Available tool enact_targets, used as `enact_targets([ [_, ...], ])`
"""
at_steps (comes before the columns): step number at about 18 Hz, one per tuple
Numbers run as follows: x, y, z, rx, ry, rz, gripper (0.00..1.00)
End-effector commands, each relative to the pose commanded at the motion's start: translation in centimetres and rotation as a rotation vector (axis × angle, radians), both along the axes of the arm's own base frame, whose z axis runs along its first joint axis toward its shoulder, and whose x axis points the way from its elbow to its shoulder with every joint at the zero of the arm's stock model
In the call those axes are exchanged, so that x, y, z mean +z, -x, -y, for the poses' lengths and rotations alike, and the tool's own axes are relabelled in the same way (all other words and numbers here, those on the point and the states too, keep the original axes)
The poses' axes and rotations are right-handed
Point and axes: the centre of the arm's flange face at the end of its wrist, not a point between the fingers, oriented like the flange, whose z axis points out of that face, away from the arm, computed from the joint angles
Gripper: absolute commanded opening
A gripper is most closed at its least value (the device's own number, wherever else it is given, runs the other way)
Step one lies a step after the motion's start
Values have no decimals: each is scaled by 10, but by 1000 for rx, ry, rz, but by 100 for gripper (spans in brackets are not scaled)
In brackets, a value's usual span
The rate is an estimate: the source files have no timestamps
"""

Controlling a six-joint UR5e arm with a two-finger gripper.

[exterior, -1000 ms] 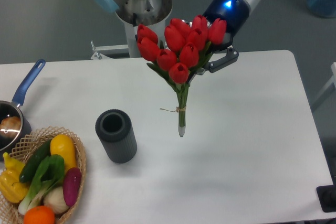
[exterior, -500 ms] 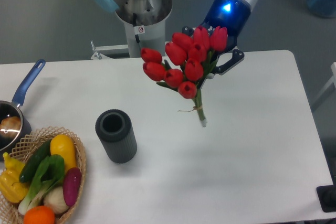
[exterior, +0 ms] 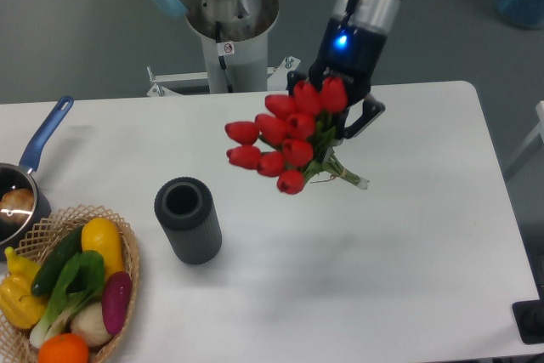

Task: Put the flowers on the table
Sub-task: 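Tilt the held bouquet sideways and lower it onto the table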

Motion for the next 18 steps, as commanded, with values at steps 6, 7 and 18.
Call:
enact_targets([
  [6,-29,2,5,-127,192,-78,37],
  [7,-37,1,7,-154,222,-76,37],
  [18,-120,6,-5,-339,549,-124,37],
])
